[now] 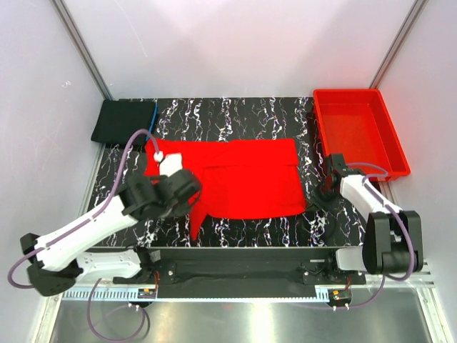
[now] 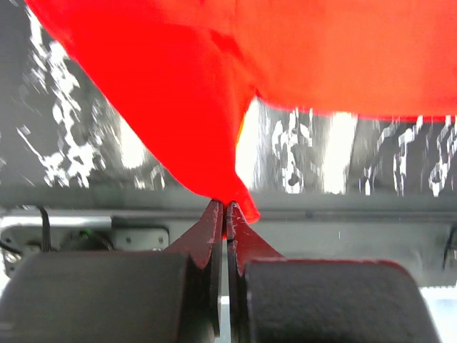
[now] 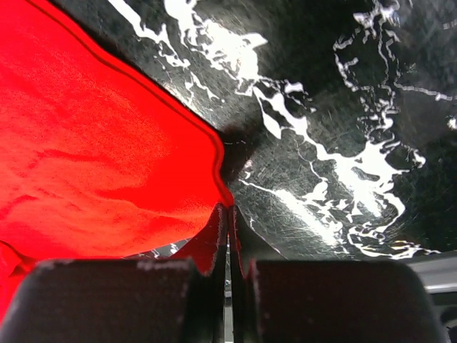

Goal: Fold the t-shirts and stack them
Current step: Fold the tshirt

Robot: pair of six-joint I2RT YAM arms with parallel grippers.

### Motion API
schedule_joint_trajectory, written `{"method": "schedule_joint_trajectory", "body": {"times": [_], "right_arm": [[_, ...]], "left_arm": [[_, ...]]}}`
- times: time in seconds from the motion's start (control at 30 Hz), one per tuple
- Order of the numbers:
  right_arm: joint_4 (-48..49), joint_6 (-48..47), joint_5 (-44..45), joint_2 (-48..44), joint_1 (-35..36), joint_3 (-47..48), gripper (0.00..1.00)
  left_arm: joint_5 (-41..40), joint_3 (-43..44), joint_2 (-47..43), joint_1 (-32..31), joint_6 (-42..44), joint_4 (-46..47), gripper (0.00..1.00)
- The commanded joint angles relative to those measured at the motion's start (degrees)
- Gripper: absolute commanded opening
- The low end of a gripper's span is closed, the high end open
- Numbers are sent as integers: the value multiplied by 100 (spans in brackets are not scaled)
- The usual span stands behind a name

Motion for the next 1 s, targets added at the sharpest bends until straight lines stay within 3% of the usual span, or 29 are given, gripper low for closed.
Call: {"method": "schedule_joint_trajectory", "body": {"times": [0.0, 0.13, 0.27, 0.57, 0.97], "right_arm": [[-401, -405, -46, 254, -15, 390, 0], [-489, -633, -46, 430, -6, 688, 0], [-665, -862, -29, 711, -15, 1267, 0], [-981, -1310, -55, 1686, -15, 2419, 0], [-1394, -1654, -231, 3040, -24, 3993, 0]], "left_arm": [[-283, 415, 434, 620, 1006, 293, 0], [76, 749, 742, 1708, 1762, 706, 0], [112, 1187, 1207, 2342, 2430, 821, 0], [446, 2243, 2568, 3195, 3301, 1243, 0], [816, 3736, 3853, 3917, 3618, 1270, 0]]}}
